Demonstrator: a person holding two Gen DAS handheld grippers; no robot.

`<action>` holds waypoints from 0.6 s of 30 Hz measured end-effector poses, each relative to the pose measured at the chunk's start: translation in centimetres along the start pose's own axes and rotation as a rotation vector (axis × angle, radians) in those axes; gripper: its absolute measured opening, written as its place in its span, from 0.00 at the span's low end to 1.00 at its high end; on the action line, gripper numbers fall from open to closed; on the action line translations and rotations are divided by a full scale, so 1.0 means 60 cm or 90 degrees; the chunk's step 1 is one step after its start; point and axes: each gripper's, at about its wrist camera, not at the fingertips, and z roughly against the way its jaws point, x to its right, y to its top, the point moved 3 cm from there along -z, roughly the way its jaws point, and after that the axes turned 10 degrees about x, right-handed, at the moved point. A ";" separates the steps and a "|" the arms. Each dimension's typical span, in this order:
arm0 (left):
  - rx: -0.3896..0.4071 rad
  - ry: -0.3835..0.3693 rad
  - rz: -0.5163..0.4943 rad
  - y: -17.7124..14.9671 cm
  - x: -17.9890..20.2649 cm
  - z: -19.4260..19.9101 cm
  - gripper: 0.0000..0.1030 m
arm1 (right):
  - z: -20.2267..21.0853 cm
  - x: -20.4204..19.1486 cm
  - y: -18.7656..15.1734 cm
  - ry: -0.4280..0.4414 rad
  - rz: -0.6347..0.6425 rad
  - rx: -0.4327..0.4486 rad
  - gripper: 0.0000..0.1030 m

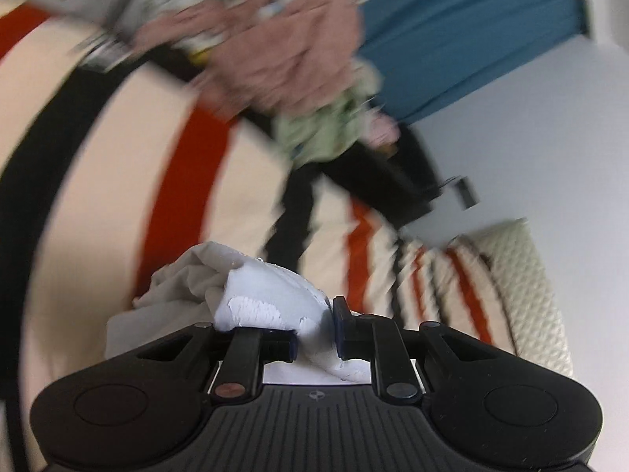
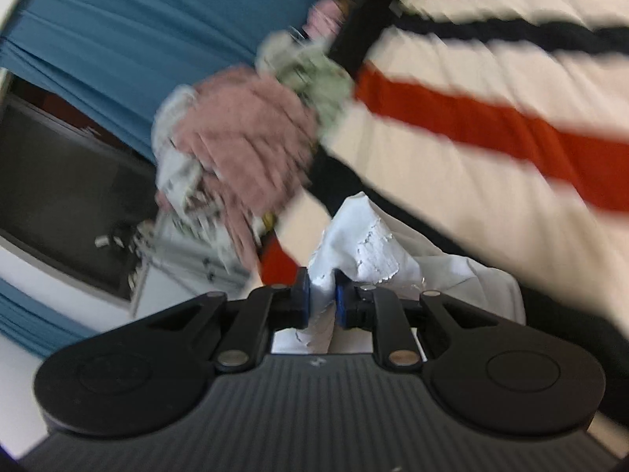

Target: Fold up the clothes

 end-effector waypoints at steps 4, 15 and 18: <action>0.067 -0.062 -0.058 0.034 0.027 -0.095 0.18 | -0.064 -0.018 0.055 0.069 0.027 0.086 0.16; -0.045 0.049 -0.152 -0.162 -0.192 -0.220 0.22 | -0.203 0.217 -0.088 -0.080 0.030 -0.035 0.17; -0.032 0.058 -0.188 -0.170 -0.185 -0.193 0.26 | -0.173 0.224 -0.106 -0.084 0.035 -0.027 0.20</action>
